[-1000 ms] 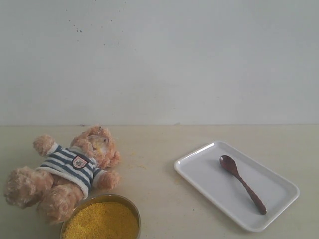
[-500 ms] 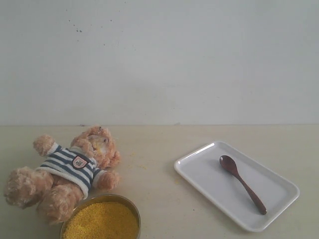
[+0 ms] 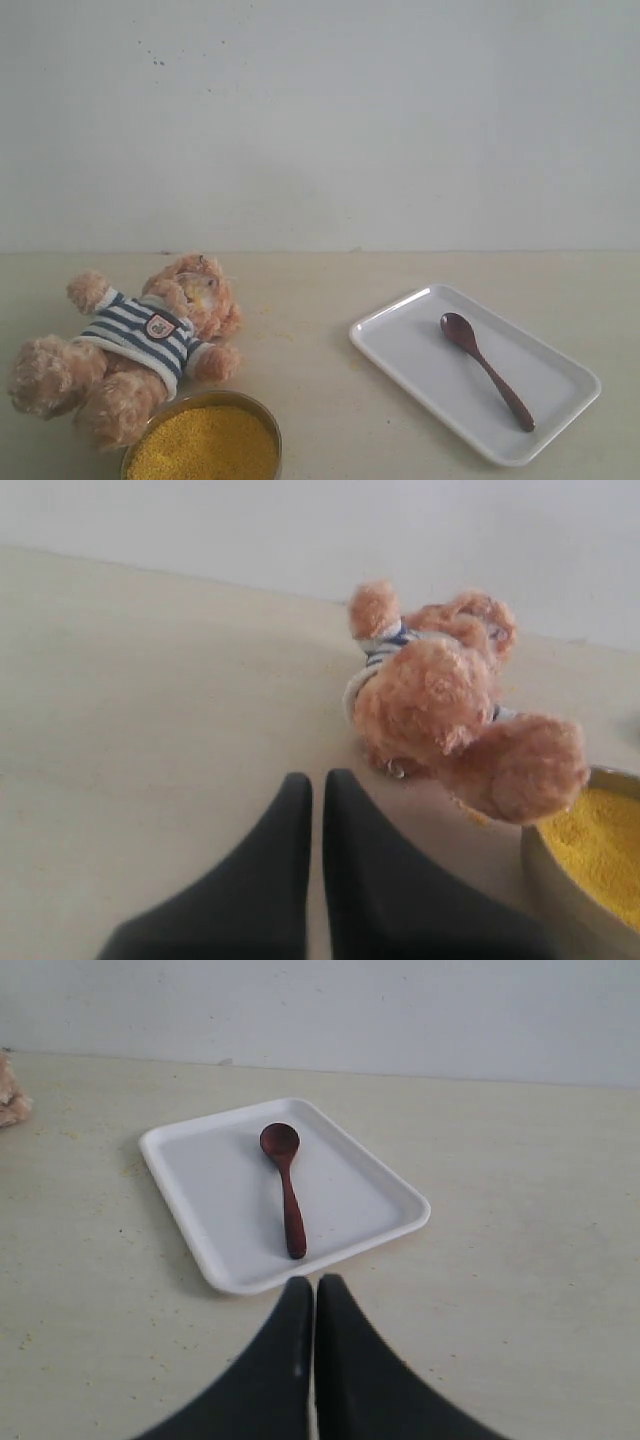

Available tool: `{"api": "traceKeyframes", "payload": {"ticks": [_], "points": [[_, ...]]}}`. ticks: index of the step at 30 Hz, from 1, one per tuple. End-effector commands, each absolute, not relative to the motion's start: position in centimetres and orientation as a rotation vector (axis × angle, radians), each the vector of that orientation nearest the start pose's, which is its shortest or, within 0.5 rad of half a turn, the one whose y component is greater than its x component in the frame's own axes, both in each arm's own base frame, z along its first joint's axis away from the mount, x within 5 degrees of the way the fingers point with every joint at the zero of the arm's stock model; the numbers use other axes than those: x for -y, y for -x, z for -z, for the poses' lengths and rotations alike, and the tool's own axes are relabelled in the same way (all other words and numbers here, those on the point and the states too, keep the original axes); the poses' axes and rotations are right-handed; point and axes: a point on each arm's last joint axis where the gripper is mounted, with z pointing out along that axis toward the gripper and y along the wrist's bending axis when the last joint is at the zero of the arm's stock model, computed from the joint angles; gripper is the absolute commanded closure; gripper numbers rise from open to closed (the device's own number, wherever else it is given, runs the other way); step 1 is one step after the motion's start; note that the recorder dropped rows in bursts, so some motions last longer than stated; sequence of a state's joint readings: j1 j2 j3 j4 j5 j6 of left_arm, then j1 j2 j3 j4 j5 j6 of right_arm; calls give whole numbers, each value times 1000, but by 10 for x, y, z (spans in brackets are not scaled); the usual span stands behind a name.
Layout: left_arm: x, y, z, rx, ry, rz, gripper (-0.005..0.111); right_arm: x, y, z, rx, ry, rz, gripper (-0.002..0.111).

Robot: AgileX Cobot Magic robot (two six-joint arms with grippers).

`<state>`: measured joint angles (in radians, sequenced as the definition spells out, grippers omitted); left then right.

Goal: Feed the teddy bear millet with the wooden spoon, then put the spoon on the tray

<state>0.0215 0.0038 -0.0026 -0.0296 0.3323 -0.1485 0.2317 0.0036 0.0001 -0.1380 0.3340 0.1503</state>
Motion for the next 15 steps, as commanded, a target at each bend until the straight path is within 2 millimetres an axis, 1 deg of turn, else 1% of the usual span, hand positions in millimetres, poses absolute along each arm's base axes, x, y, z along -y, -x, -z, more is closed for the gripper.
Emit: {"api": "traceKeyframes", "payload": {"ticks": [1,2,4,8,15], "points": [[3,-50,-174,-1925,243,210,103,-8,-53,-184,-1803,156,-138,108],[6,-49,-173,-1957,277,270,103,-8,-53,-184,-1803,156,-138,108],[10,-46,-172,-1999,308,338,103,-8,-53,-184,-1803,156,-138,108],[11,-46,-173,-2001,209,290,103,-8,-53,-184,-1803,156,-138,108],[10,-47,-174,-1991,208,288,103,-8,-53,-184,-1803,156,-138,108]]}}
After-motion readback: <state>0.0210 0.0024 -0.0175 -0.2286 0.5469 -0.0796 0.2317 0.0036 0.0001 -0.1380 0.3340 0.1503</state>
